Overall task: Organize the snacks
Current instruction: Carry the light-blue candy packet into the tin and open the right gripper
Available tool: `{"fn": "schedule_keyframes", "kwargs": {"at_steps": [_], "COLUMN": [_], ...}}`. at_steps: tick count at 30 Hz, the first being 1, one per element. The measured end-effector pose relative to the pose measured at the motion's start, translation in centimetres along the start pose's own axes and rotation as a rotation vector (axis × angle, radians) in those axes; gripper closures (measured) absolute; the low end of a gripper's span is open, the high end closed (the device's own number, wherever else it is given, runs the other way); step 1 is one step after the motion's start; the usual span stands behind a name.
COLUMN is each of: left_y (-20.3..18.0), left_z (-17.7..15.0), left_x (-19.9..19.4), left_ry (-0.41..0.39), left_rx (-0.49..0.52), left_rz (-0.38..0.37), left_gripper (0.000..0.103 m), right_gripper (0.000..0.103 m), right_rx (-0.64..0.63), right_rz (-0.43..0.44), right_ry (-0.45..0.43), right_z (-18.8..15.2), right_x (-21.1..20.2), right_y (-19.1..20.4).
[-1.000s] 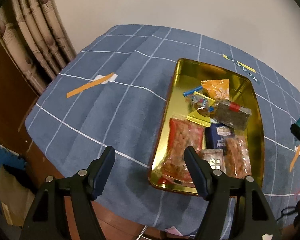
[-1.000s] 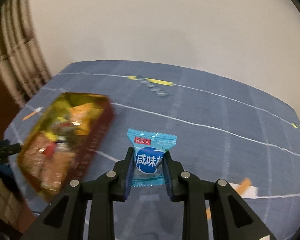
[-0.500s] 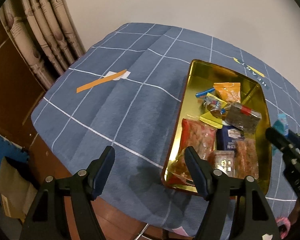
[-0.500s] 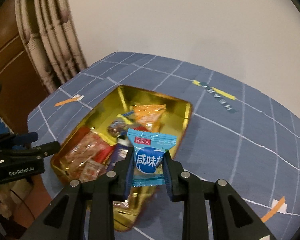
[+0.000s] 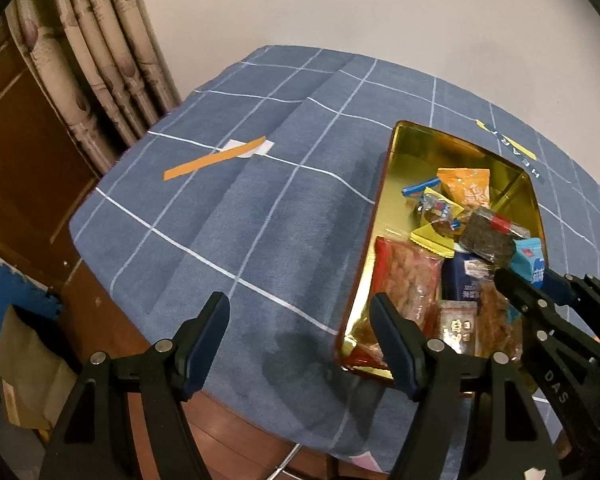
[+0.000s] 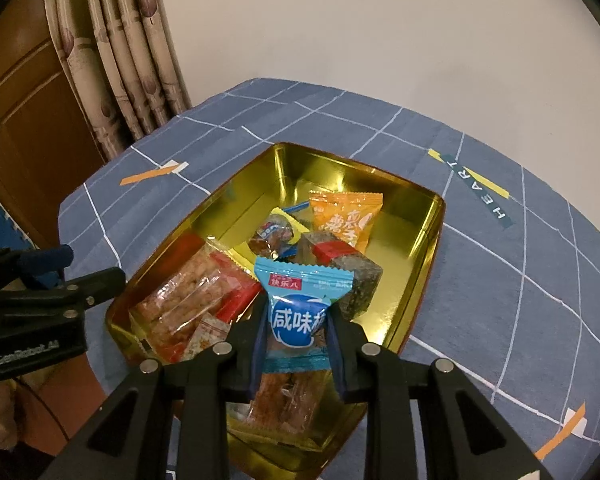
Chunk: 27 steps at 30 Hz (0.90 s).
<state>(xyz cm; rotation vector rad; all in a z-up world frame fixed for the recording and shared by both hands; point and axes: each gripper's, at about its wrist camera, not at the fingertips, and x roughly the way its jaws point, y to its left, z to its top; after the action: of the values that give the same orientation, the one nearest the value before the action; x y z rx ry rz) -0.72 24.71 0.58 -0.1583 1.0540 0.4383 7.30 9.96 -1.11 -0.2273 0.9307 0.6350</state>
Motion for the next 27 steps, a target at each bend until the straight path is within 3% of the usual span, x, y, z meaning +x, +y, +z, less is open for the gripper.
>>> {"fn": "schedule_keyframes", "kwargs": {"at_steps": [27], "left_y": [-0.2], "left_z": [-0.4], "left_x": [0.0], "left_ry": [0.009], "left_rx": [-0.006], "left_rz": [-0.006], "left_gripper": [0.033], "right_gripper": [0.075], "right_rx": [-0.007], "right_rz": [-0.027], "right_ry": [0.048], "right_z": [0.0], "right_x": [2.1], "right_y": [0.5]}}
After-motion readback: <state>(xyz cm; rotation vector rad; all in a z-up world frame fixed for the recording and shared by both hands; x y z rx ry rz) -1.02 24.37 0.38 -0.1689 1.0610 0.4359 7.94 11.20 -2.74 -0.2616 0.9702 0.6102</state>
